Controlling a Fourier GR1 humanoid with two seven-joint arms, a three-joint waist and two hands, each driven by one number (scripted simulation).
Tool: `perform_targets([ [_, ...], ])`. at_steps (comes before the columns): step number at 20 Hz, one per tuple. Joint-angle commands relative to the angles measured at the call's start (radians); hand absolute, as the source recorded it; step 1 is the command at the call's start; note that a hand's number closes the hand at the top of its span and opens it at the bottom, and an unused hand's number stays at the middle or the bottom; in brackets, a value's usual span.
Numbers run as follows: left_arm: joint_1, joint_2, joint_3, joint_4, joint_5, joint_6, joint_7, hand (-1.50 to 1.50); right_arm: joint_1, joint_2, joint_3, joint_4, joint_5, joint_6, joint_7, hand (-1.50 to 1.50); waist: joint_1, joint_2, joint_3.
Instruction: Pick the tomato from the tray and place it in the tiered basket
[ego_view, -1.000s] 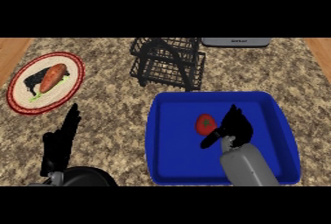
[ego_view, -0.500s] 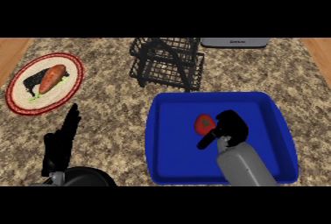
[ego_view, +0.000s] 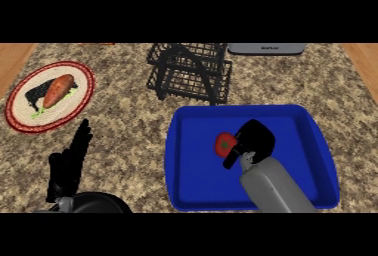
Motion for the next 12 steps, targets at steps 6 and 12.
perform_targets([
  [6,0.033,-0.089,-0.038,0.042,-0.016,0.024,-0.011,0.0,-0.003,-0.204,0.159,-0.087,-0.066,0.224,-0.497,1.5,-0.01,0.017,-0.005],
  [12,0.066,-0.086,-0.006,0.047,-0.009,0.002,-0.04,0.0,-0.004,-0.211,-0.001,-0.284,-0.149,0.154,-0.509,1.5,-0.02,0.014,-0.005],
])
